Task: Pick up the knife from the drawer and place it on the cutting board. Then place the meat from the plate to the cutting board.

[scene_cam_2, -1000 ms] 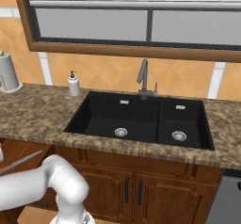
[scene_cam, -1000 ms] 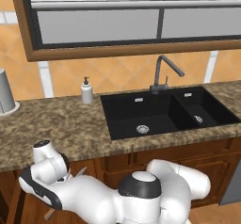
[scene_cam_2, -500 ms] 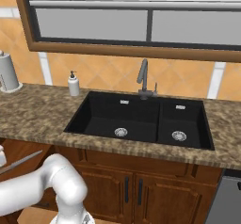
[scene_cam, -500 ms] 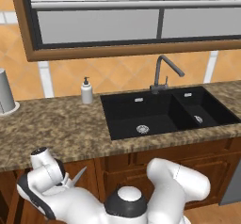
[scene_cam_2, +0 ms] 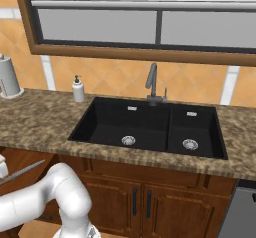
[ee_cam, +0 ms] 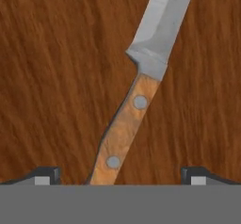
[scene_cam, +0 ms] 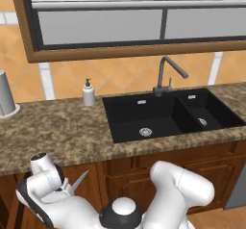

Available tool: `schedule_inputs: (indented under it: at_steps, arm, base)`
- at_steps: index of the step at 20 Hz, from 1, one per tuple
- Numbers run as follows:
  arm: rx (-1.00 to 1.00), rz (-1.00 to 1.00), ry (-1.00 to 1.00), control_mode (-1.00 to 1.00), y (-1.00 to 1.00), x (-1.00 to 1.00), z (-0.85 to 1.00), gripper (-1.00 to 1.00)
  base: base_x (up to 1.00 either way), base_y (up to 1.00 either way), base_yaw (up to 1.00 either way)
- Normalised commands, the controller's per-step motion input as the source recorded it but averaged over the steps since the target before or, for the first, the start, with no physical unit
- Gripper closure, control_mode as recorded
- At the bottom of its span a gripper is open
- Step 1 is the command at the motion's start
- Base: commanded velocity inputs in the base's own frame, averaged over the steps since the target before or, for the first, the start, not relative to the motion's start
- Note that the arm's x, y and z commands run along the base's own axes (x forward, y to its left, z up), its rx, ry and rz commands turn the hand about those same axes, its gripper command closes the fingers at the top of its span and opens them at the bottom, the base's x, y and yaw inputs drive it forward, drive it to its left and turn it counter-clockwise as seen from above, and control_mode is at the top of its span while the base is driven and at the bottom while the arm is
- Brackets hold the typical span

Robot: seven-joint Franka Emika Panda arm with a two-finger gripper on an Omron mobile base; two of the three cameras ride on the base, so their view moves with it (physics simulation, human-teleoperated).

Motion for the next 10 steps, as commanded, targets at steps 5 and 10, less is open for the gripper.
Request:
schedule_inputs:
  at_steps: [5, 10]
  arm:
    - [0.00, 0.00, 0.00, -1.00, 0.10, 0.02, -0.42, -1.00]
    - [0.00, 0.00, 0.00, -1.00, 0.09, 0.11, -0.34, -1.00]
  base:
    - [0.00, 0.00, 0.00]
    - [0.00, 0.00, 0.00]
